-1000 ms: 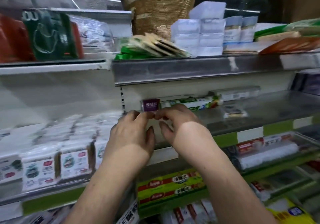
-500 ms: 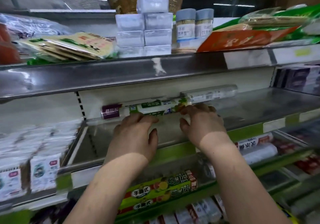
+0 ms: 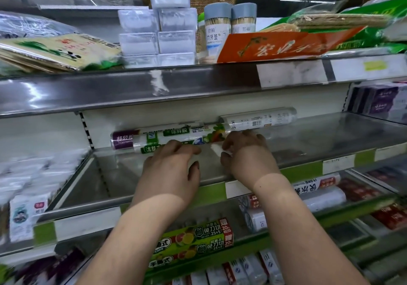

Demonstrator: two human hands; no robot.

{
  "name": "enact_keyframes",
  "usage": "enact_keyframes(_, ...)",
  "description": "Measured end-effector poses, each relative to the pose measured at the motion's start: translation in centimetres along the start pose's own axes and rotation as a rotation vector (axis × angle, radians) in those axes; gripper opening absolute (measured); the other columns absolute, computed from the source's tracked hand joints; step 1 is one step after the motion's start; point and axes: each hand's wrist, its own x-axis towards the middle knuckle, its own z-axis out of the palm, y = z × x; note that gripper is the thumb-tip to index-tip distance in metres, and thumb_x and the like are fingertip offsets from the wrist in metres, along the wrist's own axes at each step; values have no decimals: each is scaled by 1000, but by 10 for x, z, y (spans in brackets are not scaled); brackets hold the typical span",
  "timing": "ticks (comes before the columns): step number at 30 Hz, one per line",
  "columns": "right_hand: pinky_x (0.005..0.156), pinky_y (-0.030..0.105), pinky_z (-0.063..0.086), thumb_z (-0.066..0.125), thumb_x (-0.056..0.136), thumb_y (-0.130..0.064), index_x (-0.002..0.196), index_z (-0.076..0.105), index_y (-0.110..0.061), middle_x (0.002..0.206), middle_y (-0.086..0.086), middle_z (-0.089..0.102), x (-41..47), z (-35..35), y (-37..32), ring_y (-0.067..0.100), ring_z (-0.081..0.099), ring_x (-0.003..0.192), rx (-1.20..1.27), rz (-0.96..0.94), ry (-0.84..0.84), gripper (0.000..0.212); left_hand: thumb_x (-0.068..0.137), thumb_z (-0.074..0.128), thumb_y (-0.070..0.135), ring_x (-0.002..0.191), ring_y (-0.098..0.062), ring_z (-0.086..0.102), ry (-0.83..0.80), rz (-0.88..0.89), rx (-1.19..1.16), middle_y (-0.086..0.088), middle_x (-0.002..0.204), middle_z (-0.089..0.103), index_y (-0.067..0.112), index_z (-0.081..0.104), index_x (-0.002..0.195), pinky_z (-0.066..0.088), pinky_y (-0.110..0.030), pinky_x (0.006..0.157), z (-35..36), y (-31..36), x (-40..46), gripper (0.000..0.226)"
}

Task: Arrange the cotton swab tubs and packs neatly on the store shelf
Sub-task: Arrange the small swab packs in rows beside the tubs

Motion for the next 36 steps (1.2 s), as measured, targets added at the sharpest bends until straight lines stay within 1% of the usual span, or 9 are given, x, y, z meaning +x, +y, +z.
enact_keyframes(4,86,27,36,60,89,-32,116,63,-26,121,2,54,-5,-2,0,24,44,116,197,-65,63,27,94,50,35,126,-18,44,11,-18,-10,8,135,49,41,40,137,40,-37,104,1,5,0,45)
enact_keyframes(9,86,25,39,47,73,-62,103,63,-37,110,-10,51,-13,-14,-16,16,49,114,452,-125,2,42,91,58,34,118,-19,55,24,-71,-158,5,128,59,51,-2,146,47,-39,99,-2,7,-3,83)
enact_keyframes(11,90,28,45,49,73,-63,99,61,-42,110,-12,53,-17,-16,-22,13,52,111,506,-191,-29,35,90,60,33,111,-18,60,48,-88,-209,4,124,63,60,-10,141,51,-38,92,-4,6,-6,90)
enact_keyframes(14,88,25,45,61,87,-44,104,61,-42,104,-20,51,-19,-15,-29,6,51,106,487,-300,-74,18,90,60,32,110,-18,62,81,-99,-215,5,124,64,62,4,140,53,-35,88,-9,-1,-8,80)
enact_keyframes(17,88,24,46,59,87,-49,106,62,-39,102,-22,50,-19,-9,-35,0,52,101,530,-342,-76,21,90,59,36,113,-16,59,130,-95,-174,9,125,63,50,37,136,51,-32,87,-12,-13,-10,53)
enact_keyframes(20,87,23,48,59,91,-43,98,63,-42,106,-17,55,-17,0,-44,-2,55,99,627,-309,-22,8,89,63,33,114,-16,58,169,-97,-218,10,123,64,46,46,132,48,-29,88,-14,-24,-12,49)
enact_keyframes(26,94,33,49,55,92,-50,113,56,-42,123,-11,57,-8,15,-61,11,59,103,649,-141,20,23,89,63,31,112,-17,58,221,-122,-272,9,123,63,46,47,133,47,-29,86,-25,-48,-19,50)
enact_keyframes(30,90,43,55,54,86,-59,111,51,-50,114,-9,67,-10,26,-86,17,68,97,790,-122,-62,27,89,62,27,114,-13,57,238,-100,-307,12,126,61,46,47,134,47,-28,89,-40,-68,-25,51)
enact_keyframes(36,86,44,57,72,87,-28,107,56,-41,110,-10,65,-17,41,-142,13,67,98,950,-197,-36,29,92,51,14,112,-17,59,247,-123,-329,9,132,59,51,35,139,51,-33,86,-66,-115,-40,63)
